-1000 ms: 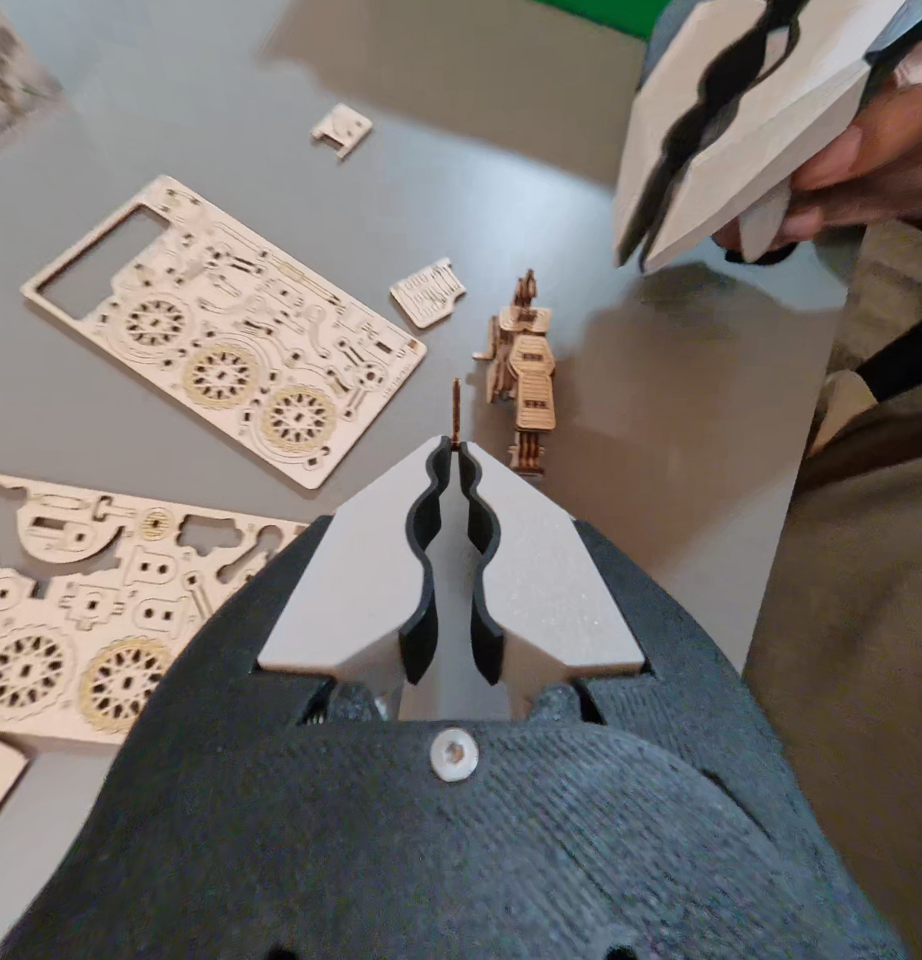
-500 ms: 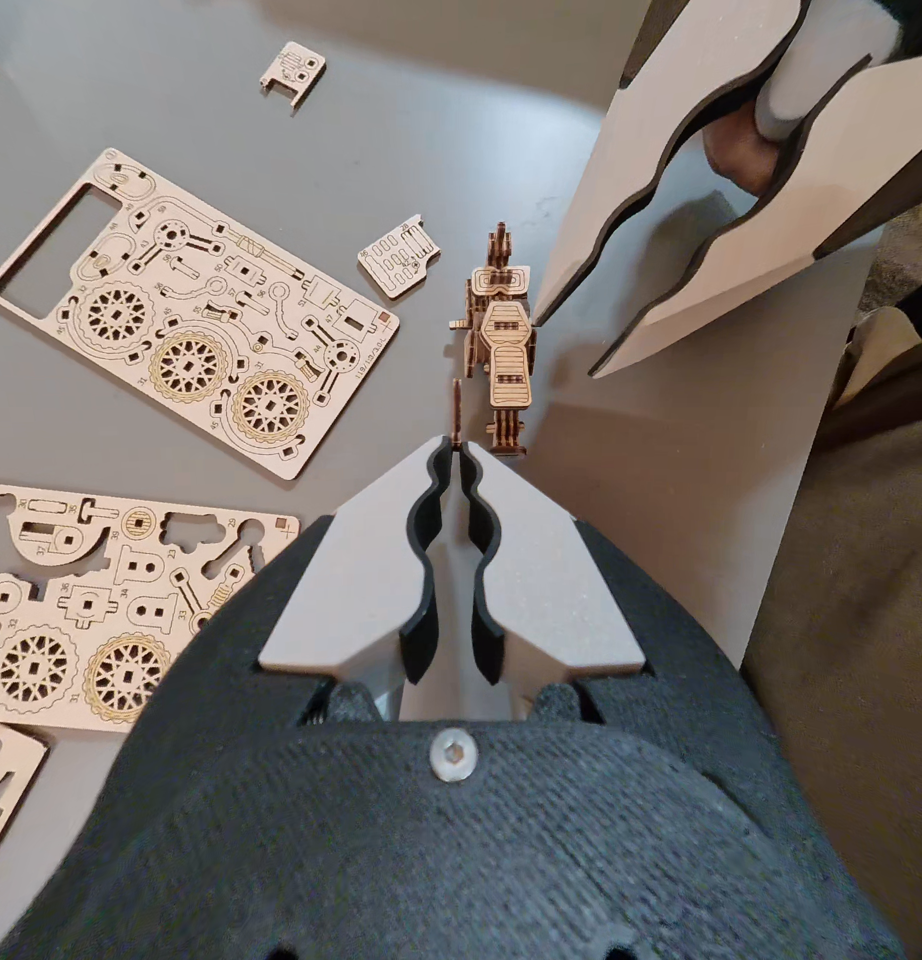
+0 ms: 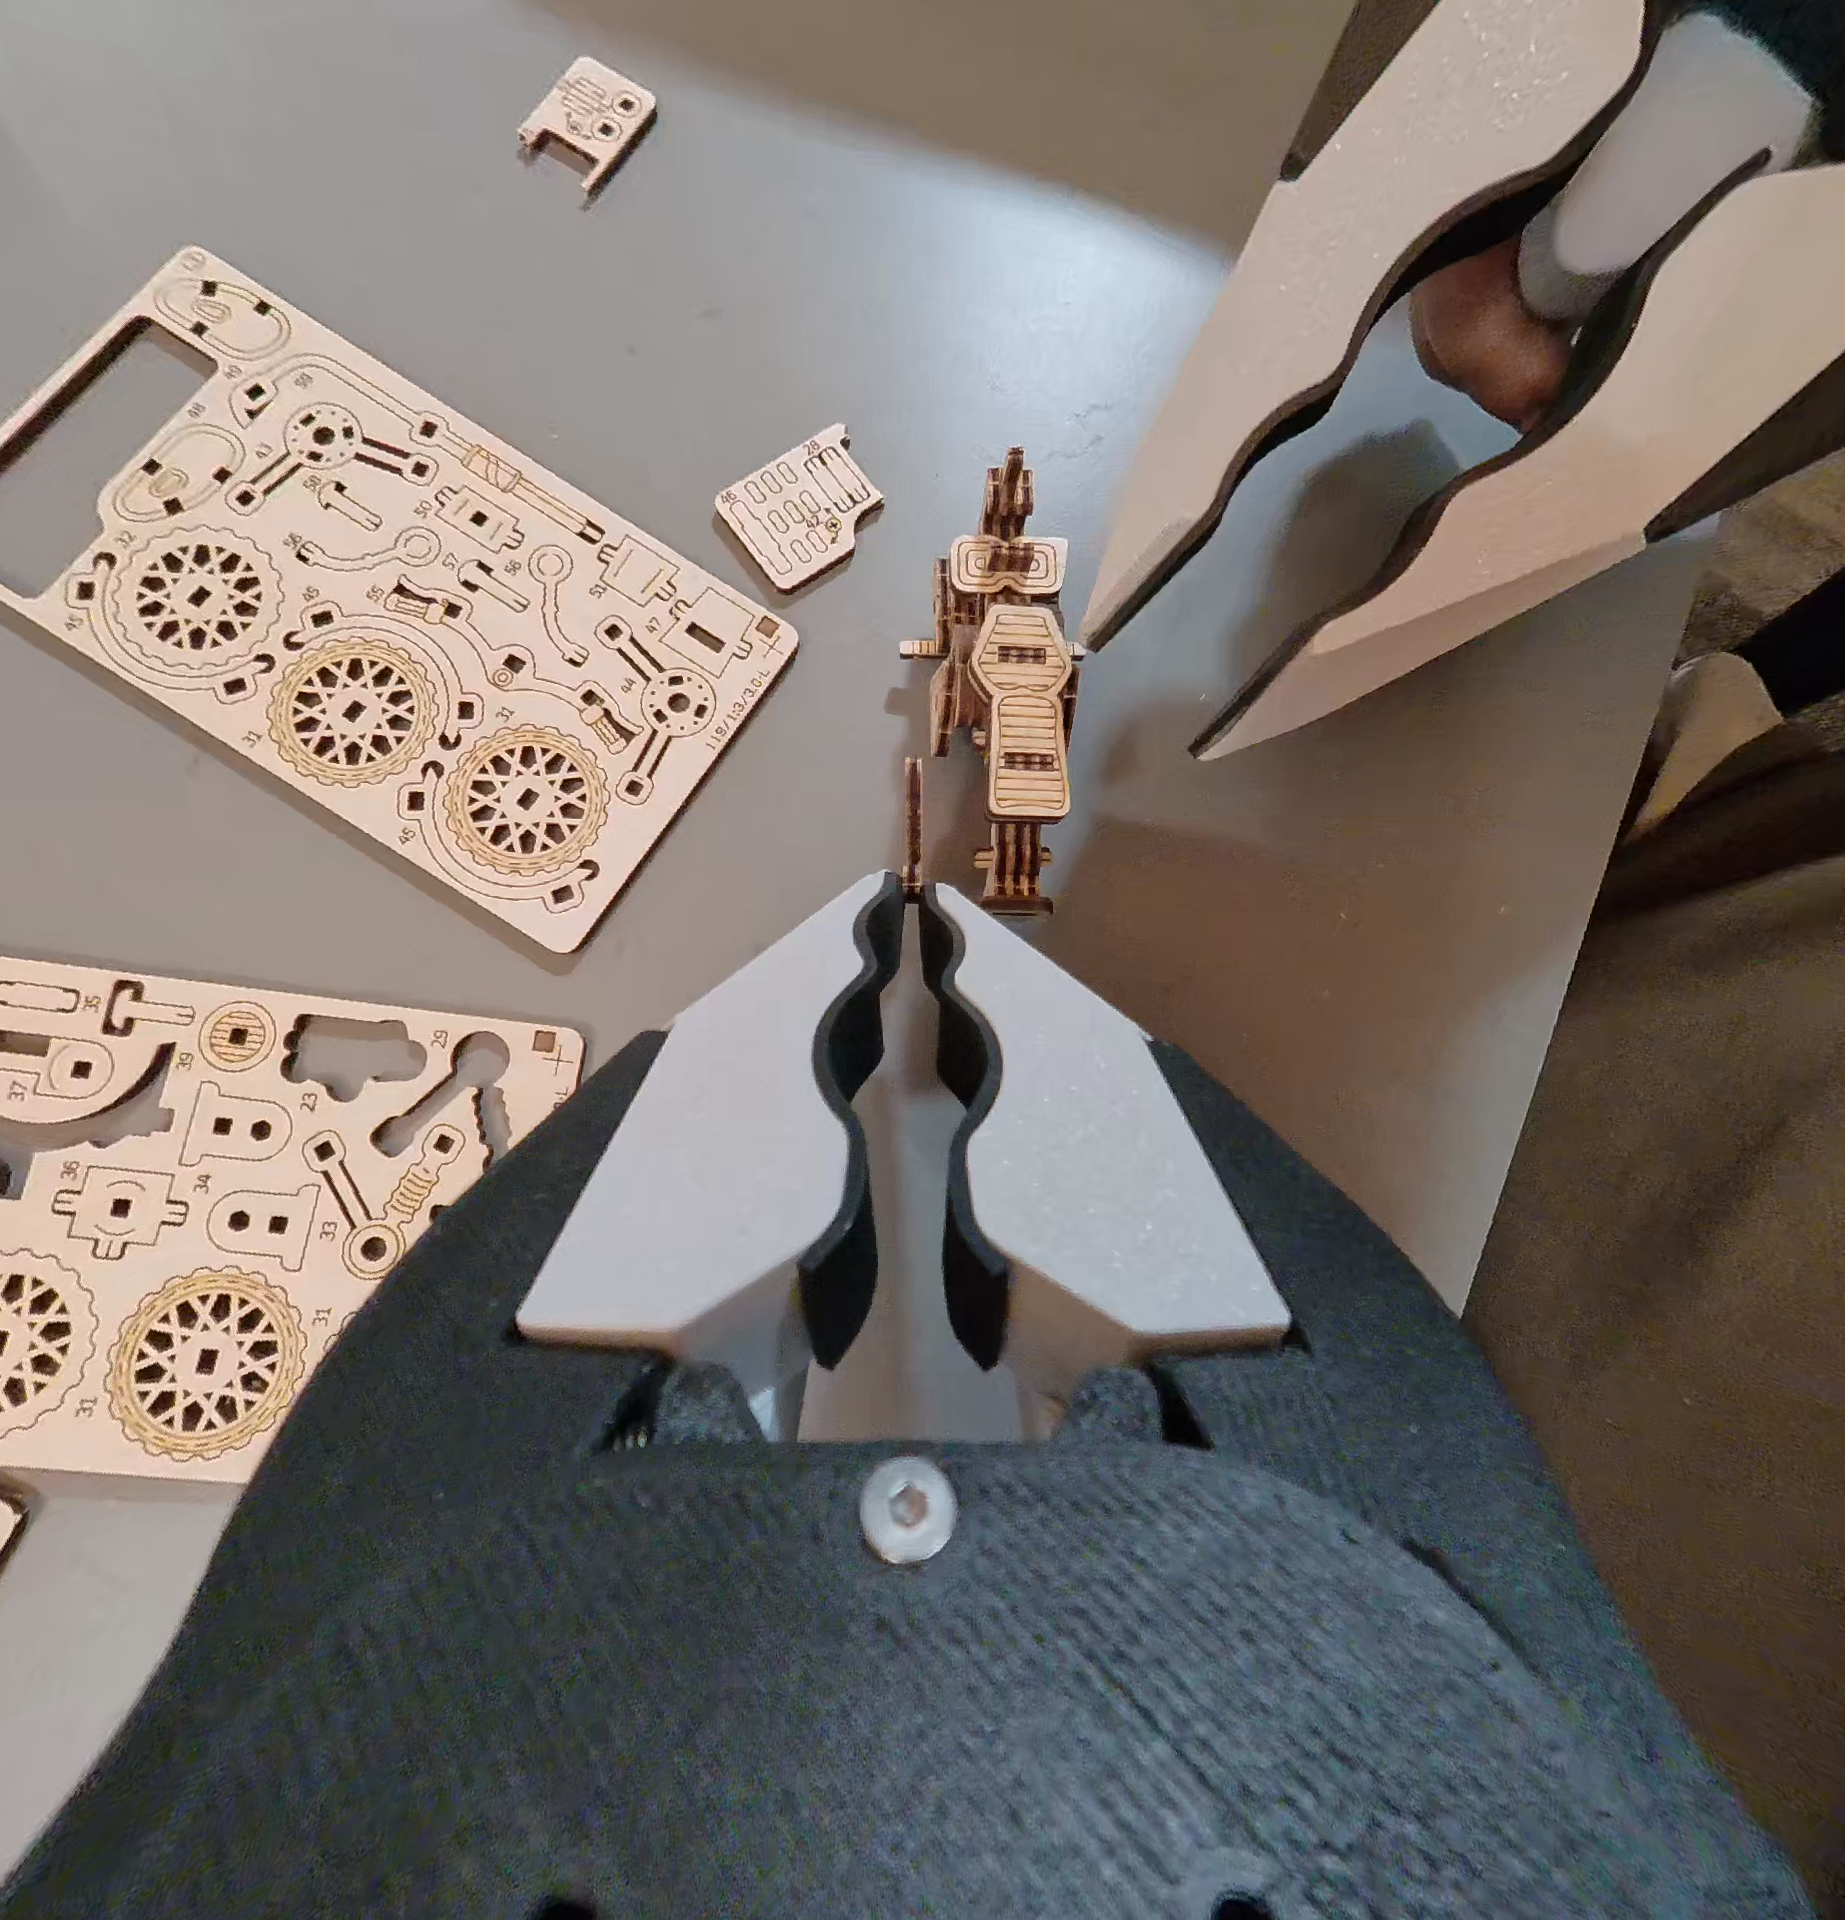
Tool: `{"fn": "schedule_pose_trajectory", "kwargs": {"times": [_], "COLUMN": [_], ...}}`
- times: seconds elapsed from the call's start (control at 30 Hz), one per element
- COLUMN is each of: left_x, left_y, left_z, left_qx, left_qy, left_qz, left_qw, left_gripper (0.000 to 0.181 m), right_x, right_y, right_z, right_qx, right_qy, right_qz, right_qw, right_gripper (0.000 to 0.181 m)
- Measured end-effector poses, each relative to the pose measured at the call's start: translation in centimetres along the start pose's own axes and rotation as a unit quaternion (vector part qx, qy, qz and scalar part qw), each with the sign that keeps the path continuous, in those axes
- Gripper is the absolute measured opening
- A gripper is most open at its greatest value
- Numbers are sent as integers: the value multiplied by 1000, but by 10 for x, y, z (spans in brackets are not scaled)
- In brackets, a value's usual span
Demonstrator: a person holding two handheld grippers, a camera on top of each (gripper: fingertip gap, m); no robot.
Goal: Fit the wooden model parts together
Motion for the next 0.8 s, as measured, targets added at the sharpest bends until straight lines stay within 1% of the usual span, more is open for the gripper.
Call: {"fn": "schedule_pose_trajectory", "kwargs": {"times": [0.17, 0.23, 0.3, 0.4, 0.5, 0.57, 0.8], "left_x": [-1, -2, -5, -12, -17, -18, -18], "left_y": [1, 1, 1, -2, -7, -11, -24], "left_z": [-2, -4, -8, -17, -24, -26, -26], "left_qx": [-4, -5, -6, 3, 12, 15, 55], "left_qy": [-3, -6, -10, -29, -34, -29, -24], "left_qz": [1, 2, 7, 13, 17, 27, 40], "left_qw": [1000, 1000, 1000, 1000, 999, 999, 997], "left_gripper": [0, 0, 0, 0, 0, 0, 0], "right_x": [-2, -4, -7, -16, -26, -29, -26], "right_y": [0, 0, -1, -5, -8, -8, -2], "right_z": [-1, -2, -4, -6, -1, 2, 6], "right_qx": [4, 5, 9, 21, 9, 1, -29], "right_qy": [-5, -15, -26, -50, -56, -55, -37], "right_qz": [-6, -9, -14, -24, -34, -35, -24], "right_qw": [1000, 1000, 1000, 998, 998, 998, 999], "right_gripper": [21, 21, 17, 16, 16, 12, 14]}}
Point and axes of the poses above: each gripper's, where its closed fingertips meet, z out along the fingers, x out of its underside, y = z × x across the jaws, the point moved 10 cm from there along -z, back along the fingers, and after that the axes turned 11 degrees about -y, right-handed, at the moved point
